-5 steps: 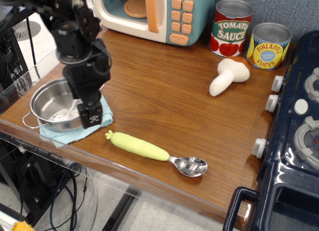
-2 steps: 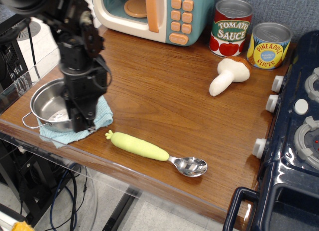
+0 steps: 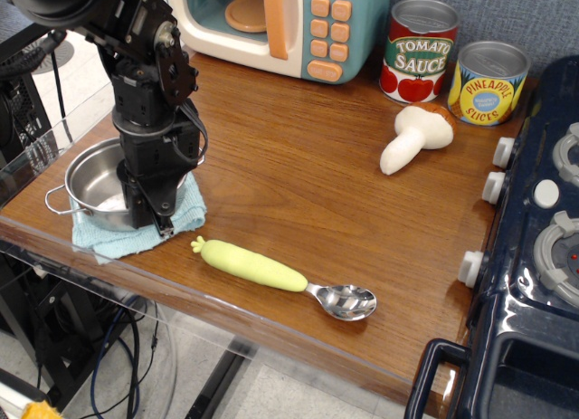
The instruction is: Place the pot behind the spoon
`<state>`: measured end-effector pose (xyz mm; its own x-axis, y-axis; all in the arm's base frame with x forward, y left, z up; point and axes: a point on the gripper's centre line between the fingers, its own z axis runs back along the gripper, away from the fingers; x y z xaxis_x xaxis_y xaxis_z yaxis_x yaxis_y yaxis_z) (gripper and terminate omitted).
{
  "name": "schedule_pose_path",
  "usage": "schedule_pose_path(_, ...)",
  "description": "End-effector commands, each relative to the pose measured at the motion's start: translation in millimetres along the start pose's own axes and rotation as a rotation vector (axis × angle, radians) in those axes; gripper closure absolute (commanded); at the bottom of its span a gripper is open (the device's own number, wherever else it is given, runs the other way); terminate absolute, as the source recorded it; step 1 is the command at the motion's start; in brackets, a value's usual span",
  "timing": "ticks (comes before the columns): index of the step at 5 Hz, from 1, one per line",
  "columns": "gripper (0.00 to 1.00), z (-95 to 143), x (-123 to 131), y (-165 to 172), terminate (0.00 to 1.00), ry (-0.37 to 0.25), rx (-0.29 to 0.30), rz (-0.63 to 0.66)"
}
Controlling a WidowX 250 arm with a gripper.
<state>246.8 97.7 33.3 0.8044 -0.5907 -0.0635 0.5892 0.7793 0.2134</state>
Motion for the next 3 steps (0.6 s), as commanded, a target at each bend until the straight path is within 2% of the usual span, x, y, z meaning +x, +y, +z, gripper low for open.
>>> schedule_pose_path(1, 1.00, 43.4, 9.9, 11.5, 0.00, -0.049, 0.162, -0.093)
schedule_pose_path(2, 1.00, 65.9, 20.0, 10.6, 0.00, -0.099, 0.216, -0.135)
schedule_pose_path(3, 1.00, 83.8, 53.8, -6.0, 0.00, -0.194, 0.236, -0.243)
